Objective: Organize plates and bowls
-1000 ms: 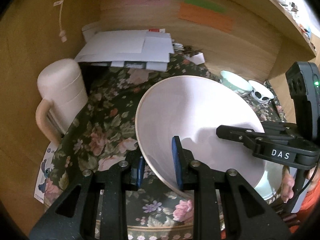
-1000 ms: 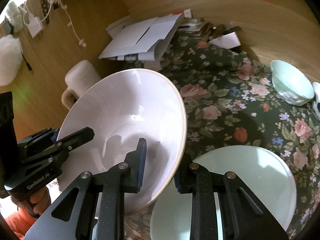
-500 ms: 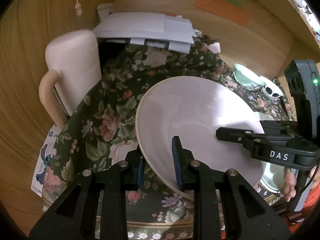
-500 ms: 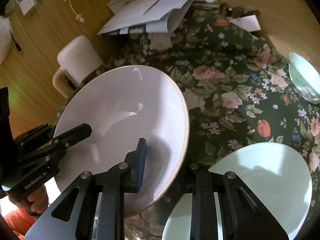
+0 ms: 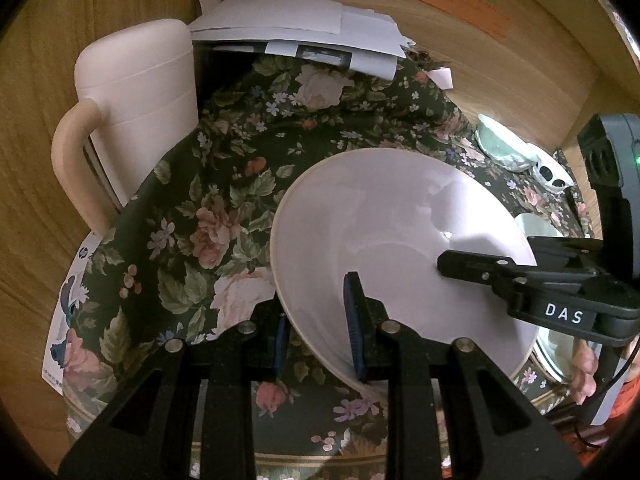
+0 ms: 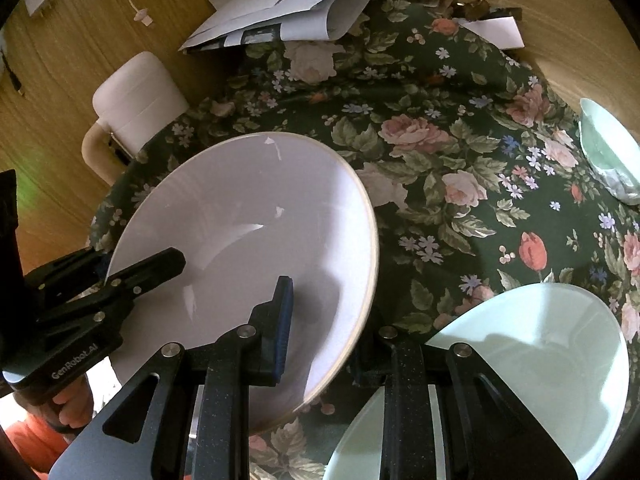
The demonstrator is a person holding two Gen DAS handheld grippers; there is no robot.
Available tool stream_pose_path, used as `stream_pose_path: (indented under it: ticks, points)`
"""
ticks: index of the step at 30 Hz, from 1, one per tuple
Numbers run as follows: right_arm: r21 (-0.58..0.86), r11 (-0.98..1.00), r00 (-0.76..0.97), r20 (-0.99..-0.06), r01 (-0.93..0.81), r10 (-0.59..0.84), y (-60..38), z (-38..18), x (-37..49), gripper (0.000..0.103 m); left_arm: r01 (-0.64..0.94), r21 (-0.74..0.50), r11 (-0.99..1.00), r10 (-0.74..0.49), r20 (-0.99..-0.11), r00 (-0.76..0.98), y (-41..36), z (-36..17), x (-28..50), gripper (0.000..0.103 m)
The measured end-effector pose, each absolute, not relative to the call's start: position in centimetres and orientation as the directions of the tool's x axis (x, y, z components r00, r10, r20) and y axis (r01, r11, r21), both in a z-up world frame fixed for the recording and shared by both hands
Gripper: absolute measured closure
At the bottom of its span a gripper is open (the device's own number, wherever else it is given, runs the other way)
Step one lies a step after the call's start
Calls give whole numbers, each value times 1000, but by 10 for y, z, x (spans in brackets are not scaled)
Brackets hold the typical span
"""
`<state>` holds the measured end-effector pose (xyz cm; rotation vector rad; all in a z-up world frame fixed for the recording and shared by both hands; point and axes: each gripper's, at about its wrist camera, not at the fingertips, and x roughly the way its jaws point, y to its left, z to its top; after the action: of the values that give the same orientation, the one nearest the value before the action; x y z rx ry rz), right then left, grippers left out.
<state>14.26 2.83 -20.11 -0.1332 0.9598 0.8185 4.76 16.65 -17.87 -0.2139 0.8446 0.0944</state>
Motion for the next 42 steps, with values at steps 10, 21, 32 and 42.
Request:
stream_pose_path:
  ticks: [10, 21, 32, 42]
  points:
    - [264, 707, 339, -734, -656, 588, 5, -188, 141, 73, -175, -91, 980, 52, -736, 675, 162, -169, 48, 65]
    - [224, 759, 495, -641, -611, 587, -48, -153, 145, 54, -152, -54, 987, 81, -649, 756, 143, -121, 48, 39]
    - [190, 829, 614, -589, -526, 525, -111, -130, 165, 51, -77, -64, 995, 25, -585, 810, 98, -85, 76, 27]
    - [197, 884, 678, -577, -424, 454, -164, -129, 209, 51, -6, -23, 1000, -7, -524, 852, 56, -66, 120, 25]
